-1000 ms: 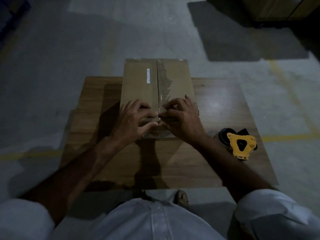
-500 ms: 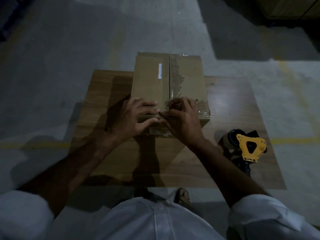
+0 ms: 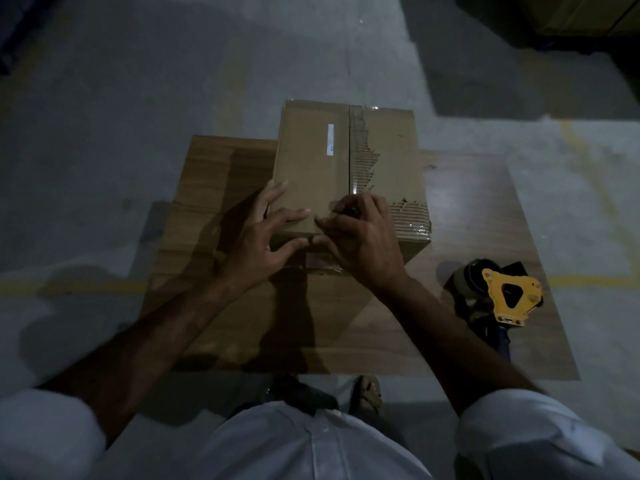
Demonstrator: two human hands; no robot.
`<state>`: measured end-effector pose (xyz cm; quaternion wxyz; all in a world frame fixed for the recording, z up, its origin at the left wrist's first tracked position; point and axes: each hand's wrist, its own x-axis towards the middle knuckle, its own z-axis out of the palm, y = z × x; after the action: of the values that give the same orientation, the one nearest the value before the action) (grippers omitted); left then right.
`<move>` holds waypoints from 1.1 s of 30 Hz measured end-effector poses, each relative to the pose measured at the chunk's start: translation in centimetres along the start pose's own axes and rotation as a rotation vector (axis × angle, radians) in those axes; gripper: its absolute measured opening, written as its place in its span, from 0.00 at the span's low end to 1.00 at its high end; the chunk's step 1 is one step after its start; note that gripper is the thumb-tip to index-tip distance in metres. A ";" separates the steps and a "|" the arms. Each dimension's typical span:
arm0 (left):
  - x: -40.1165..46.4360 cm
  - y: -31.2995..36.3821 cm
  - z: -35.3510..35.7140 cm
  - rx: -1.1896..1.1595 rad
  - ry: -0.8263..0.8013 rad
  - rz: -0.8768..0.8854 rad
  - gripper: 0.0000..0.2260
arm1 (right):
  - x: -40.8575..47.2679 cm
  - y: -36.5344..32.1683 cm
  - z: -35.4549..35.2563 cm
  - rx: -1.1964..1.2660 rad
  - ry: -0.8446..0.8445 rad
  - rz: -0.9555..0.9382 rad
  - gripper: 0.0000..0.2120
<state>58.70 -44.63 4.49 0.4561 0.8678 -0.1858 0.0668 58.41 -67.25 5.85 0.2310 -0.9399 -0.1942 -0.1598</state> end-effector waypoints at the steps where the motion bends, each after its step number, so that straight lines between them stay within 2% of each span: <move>1: -0.2 0.0 0.4 -0.008 0.019 0.001 0.21 | -0.2 -0.1 0.2 0.001 0.021 0.002 0.16; 4: -0.5 -0.4 0.5 -0.006 -0.018 0.010 0.23 | -0.8 -0.2 0.5 -0.017 0.054 -0.013 0.14; 8: -0.1 -1.6 -1.9 -0.002 -0.210 0.017 0.31 | -0.6 -1.0 0.6 -0.011 0.002 0.042 0.21; 11: 0.1 -2.0 -2.7 -0.032 -0.216 0.008 0.32 | 0.4 -2.4 1.2 0.005 -0.035 -0.033 0.20; 15: -0.6 -2.0 -1.6 -0.110 -0.146 -0.023 0.32 | 0.9 -3.5 2.3 0.012 0.050 -0.053 0.12; 17: -0.9 -2.2 -2.1 -0.201 -0.191 -0.066 0.32 | 0.2 -3.7 2.3 0.024 0.052 -0.057 0.10; 19: -0.7 -2.7 -3.3 -0.275 -0.273 -0.086 0.32 | -0.1 -3.8 2.0 0.029 0.013 -0.055 0.14; 24: 2.0 -3.4 -7.1 -0.185 -0.537 -0.053 0.31 | 2.2 -4.8 1.9 0.059 0.013 -0.015 0.17; 26: 2.9 -3.4 -8.3 -0.091 -0.596 0.037 0.29 | 2.5 -5.2 2.3 0.065 0.031 -0.013 0.18; 31: 3.8 -3.0 -8.9 0.009 -0.585 0.155 0.18 | 1.6 -5.3 3.4 0.021 0.112 0.025 0.17; 33: 3.6 -3.1 -8.6 0.091 -0.532 0.227 0.17 | 1.7 -5.3 3.5 -0.021 0.118 0.040 0.17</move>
<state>63.68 -36.93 8.10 0.3416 0.8480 -0.3915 -0.1043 58.25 -60.68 5.57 0.2351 -0.9350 -0.1595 -0.2123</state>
